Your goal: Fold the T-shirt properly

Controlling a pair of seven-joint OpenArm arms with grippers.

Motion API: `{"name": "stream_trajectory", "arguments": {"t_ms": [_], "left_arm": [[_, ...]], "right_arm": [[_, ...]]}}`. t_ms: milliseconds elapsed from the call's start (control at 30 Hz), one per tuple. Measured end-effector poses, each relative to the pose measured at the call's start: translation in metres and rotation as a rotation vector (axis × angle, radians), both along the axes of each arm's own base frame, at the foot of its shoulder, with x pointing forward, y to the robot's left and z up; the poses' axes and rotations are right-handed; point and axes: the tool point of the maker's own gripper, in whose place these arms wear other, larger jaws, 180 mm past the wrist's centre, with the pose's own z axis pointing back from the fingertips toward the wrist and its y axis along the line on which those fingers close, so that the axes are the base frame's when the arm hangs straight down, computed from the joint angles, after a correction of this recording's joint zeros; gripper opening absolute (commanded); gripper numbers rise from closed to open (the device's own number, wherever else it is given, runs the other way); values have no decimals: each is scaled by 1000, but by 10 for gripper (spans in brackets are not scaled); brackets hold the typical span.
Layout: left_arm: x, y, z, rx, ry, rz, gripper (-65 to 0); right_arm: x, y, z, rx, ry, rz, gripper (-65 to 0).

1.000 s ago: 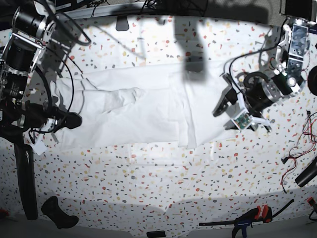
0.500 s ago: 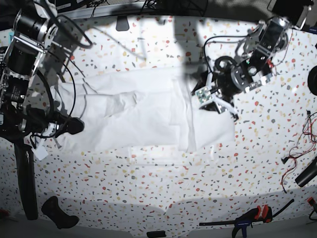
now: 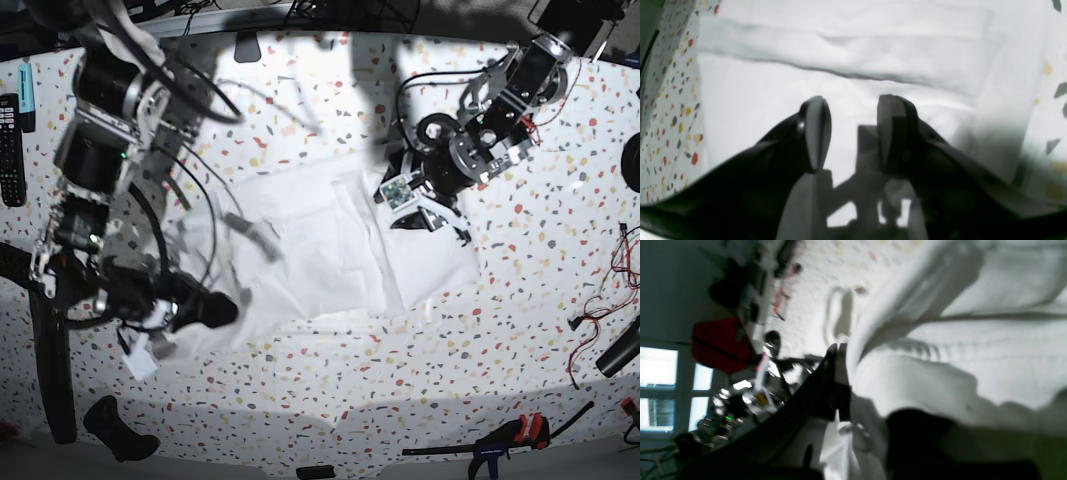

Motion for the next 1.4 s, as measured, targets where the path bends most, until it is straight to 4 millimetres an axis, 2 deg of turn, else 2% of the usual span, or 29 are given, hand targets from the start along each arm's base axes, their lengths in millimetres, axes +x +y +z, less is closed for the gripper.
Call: {"name": "stream_trajectory", "arguments": {"t_ms": [100, 200, 467, 633, 733, 867, 1000, 1200, 1400], "left_arm": [[0, -4, 0, -6, 4, 1, -390], [-1, -7, 0, -10, 6, 2, -390], [-2, -15, 1, -23, 8, -2, -390], [-2, -15, 1, -23, 9, -3, -390], [-2, -15, 1, -23, 10, -4, -390], [-2, -15, 1, -21, 10, -3, -390], [-2, -16, 5, -5, 5, -3, -390], [-1, -22, 32, 32, -40, -10, -390], [3, -15, 60, 123, -81, 35, -390]], "right_arm": [[10, 28, 14, 35, -34, 41, -650], [10, 64, 14, 12, -32, 124, -650], [-14, 172, 15, 6, -31, 384, -650], [-31, 224, 23, 39, -42, 486, -650], [-33, 226, 15, -21, -33, 498, -650], [-32, 219, 2, -102, -13, 493, -650], [-32, 219, 0, -107, -11, 494, -650], [-32, 219, 0, -108, -10, 494, -650], [-32, 219, 0, -107, -11, 493, -650]]}}
